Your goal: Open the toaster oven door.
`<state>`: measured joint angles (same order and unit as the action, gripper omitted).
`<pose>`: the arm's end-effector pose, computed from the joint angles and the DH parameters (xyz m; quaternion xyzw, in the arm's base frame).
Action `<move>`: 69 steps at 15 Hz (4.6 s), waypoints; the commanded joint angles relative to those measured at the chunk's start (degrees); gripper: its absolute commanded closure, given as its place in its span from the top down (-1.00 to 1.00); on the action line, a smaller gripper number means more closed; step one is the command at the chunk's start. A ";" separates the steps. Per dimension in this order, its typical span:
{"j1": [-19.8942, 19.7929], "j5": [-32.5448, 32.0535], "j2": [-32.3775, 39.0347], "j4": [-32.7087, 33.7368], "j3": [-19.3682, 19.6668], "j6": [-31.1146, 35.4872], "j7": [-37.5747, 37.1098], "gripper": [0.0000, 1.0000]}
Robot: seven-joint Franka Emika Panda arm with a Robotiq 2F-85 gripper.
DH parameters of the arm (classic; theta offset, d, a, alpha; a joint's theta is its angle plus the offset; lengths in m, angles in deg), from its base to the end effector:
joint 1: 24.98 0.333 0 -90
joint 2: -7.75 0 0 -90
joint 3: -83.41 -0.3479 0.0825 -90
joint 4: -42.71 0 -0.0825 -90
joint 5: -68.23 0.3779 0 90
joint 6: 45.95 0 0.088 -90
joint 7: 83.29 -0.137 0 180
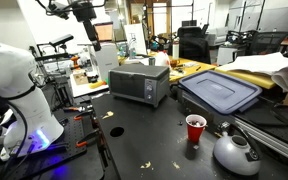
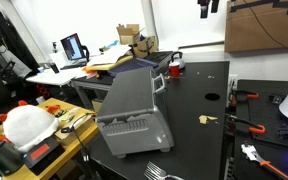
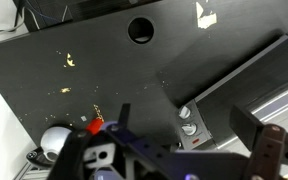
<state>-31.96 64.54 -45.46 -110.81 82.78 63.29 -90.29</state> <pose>0.2633 -0.0355 0.4995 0.9903 -0.1095 0.0779 0.0352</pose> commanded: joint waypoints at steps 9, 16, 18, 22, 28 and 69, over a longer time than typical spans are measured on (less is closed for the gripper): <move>-0.72 0.16 15.04 9.70 -2.53 0.25 -9.28 1.00; -1.43 0.04 17.60 10.37 -0.76 0.78 -9.46 1.00; -1.44 0.19 18.00 10.20 -0.37 0.88 -9.39 1.00; -1.41 0.42 18.52 10.06 -0.31 0.88 -9.58 1.00; -1.08 0.72 18.43 9.39 -0.62 0.92 -9.84 1.00; 2.90 8.54 27.03 8.64 -8.52 3.44 -27.27 1.00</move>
<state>-29.70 71.59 -20.71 -102.72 74.94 64.95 -114.08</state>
